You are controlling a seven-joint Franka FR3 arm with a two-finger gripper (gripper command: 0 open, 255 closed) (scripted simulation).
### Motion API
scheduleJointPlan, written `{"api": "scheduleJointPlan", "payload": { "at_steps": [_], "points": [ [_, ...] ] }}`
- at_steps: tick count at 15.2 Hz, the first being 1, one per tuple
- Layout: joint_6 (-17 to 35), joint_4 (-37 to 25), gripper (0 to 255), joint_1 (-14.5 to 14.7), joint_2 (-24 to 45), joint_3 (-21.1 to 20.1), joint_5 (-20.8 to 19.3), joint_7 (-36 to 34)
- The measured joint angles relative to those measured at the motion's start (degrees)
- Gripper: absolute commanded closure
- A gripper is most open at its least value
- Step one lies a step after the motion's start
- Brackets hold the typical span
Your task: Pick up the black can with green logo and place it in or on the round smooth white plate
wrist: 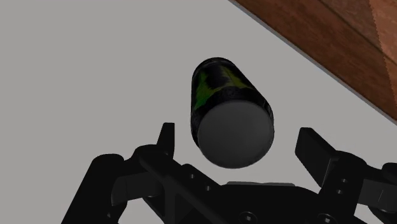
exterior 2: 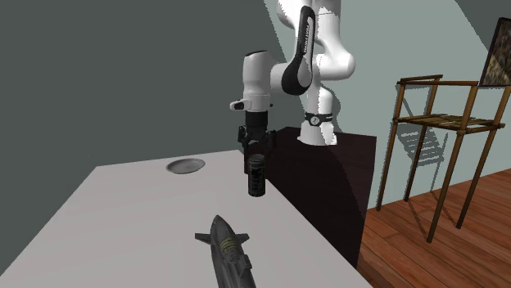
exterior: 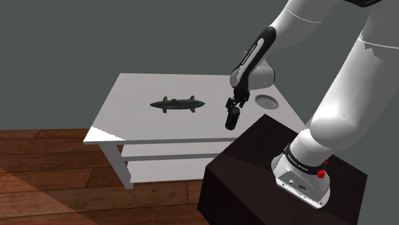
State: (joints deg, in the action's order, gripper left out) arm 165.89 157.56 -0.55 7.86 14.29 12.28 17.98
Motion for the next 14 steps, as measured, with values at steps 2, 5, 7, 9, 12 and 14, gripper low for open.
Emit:
{"api": "scheduleJointPlan", "payload": {
  "at_steps": [2, 5, 7, 9, 12, 14],
  "points": [
    [1.79, -0.39, 0, -1.02, 2.26, -1.66, 2.87, 2.17],
    [3.91, -1.33, 0, -2.92, 5.33, -4.33, 6.28, 4.79],
    [4.51, -1.48, 0, -3.48, 6.08, -5.10, 7.08, 5.38],
    [4.68, -1.51, 0, -3.61, 6.26, -5.32, 7.28, 5.51],
    [4.72, -1.52, 255, -3.65, 6.30, -5.36, 7.33, 5.54],
    [4.73, -1.52, 255, -3.65, 6.29, -5.35, 7.33, 5.54]
  ]
}}
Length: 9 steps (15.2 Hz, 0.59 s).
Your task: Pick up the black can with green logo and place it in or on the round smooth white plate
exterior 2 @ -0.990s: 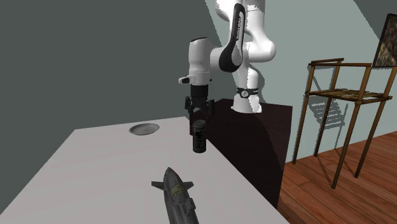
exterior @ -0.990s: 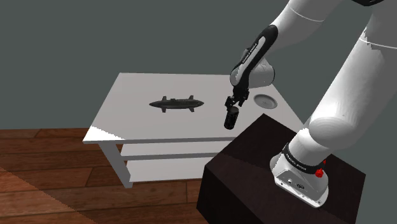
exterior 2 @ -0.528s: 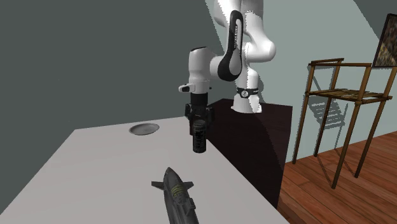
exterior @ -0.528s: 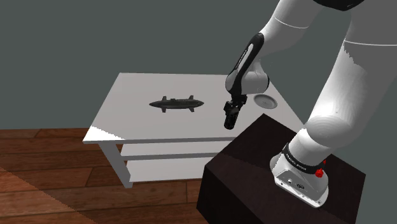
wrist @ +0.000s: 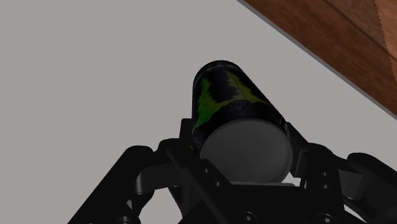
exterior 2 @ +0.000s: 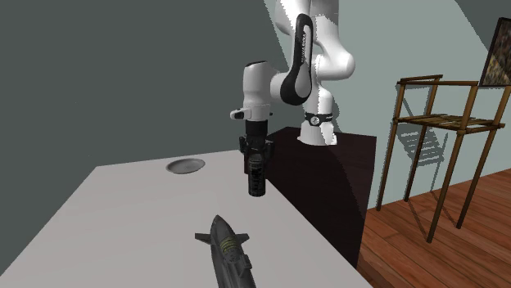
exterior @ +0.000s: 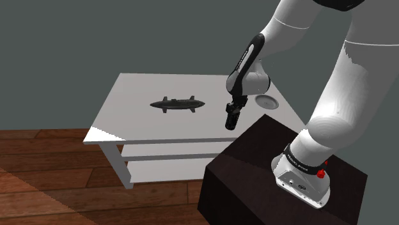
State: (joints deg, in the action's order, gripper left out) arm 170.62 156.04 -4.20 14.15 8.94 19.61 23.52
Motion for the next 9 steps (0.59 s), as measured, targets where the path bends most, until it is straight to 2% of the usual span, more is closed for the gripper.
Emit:
{"api": "scheduleJointPlan", "payload": {
  "at_steps": [9],
  "points": [
    [-0.39, 0.15, 255, 0.43, -0.51, 0.53, -0.50, -0.39]
  ]
}}
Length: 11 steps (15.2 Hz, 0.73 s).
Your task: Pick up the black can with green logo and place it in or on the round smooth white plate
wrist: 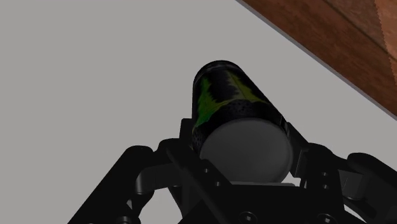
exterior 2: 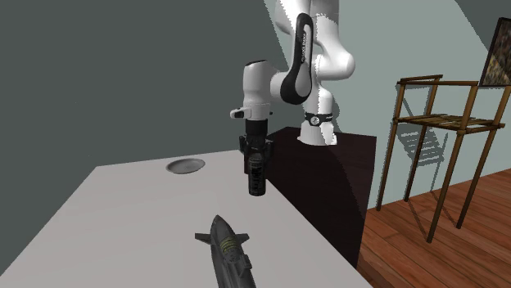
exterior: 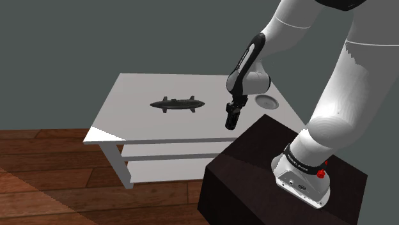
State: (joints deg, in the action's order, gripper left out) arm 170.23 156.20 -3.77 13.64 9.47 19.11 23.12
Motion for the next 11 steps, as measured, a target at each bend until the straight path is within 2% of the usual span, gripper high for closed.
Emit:
{"api": "scheduleJointPlan", "payload": {
  "at_steps": [7, 11],
  "points": [
    [-5.47, 1.53, 255, 4.45, -7.22, 6.27, -8.53, -6.64],
    [-9.12, 2.08, 255, 4.96, -11.70, 8.37, -13.94, -10.27]
  ]
}}
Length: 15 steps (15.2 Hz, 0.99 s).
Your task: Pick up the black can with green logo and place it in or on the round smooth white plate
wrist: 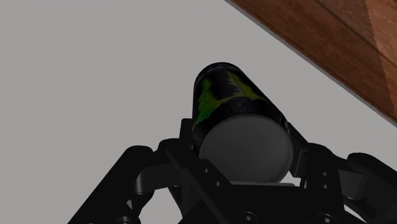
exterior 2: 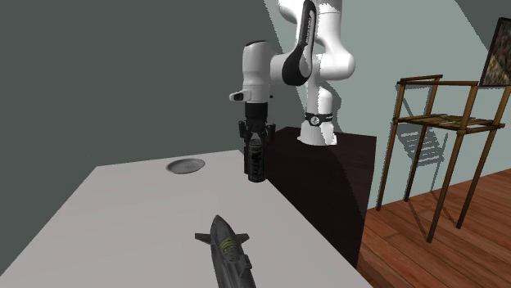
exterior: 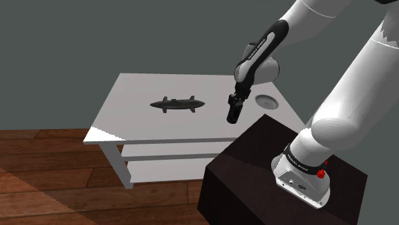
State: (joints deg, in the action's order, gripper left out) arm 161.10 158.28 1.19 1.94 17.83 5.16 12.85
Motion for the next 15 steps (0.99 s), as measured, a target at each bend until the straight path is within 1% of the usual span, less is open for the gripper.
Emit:
{"api": "scheduleJointPlan", "payload": {
  "at_steps": [3, 6, 8, 11, 15],
  "points": [
    [-3.07, 0.28, 255, -0.17, -3.59, 0.50, -3.65, -2.78],
    [-5.41, 0.13, 255, -0.49, -5.88, 0.47, -5.57, -4.29],
    [-6.31, -0.48, 255, -1.59, -6.16, 1.72, -5.92, -2.31],
    [-8.06, -2.45, 255, -3.81, -5.86, 4.54, -5.80, 2.78],
    [-10.21, -6.45, 255, -6.44, -3.79, 8.05, -4.19, 10.33]
  ]
}}
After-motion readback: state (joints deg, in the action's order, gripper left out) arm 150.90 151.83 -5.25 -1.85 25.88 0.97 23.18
